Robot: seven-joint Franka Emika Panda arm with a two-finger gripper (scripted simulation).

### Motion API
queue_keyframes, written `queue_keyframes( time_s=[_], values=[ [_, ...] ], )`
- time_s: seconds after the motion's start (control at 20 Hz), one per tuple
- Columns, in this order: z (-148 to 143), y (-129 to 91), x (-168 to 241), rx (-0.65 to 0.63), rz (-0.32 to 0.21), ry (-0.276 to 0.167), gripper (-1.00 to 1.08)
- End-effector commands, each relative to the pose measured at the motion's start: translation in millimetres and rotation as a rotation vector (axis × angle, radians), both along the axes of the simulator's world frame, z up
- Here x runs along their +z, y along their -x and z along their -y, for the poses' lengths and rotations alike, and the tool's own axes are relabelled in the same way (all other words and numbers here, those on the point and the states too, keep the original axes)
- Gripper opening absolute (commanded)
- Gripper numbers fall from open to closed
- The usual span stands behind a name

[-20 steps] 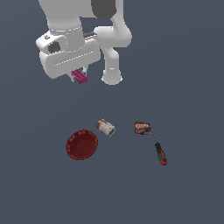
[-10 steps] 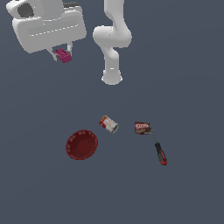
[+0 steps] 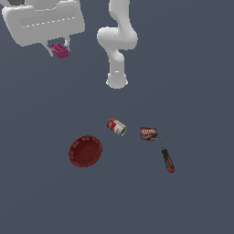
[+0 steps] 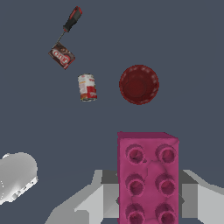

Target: Pick up a designated object from a clutter of objects.

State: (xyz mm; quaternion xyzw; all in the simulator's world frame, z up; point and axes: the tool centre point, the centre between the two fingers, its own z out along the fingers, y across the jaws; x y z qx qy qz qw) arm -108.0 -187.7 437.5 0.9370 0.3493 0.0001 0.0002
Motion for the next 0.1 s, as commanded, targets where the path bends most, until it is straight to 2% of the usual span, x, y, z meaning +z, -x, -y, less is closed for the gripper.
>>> queue_keyframes(
  time_s=[0.0, 0.05],
  values=[
    [-0.9, -0.9, -1.2, 0.001, -0.001, 0.0, -1.0],
    [-1.0, -1.0, -1.5, 0.001, -0.001, 0.0, -1.0]
  ],
)
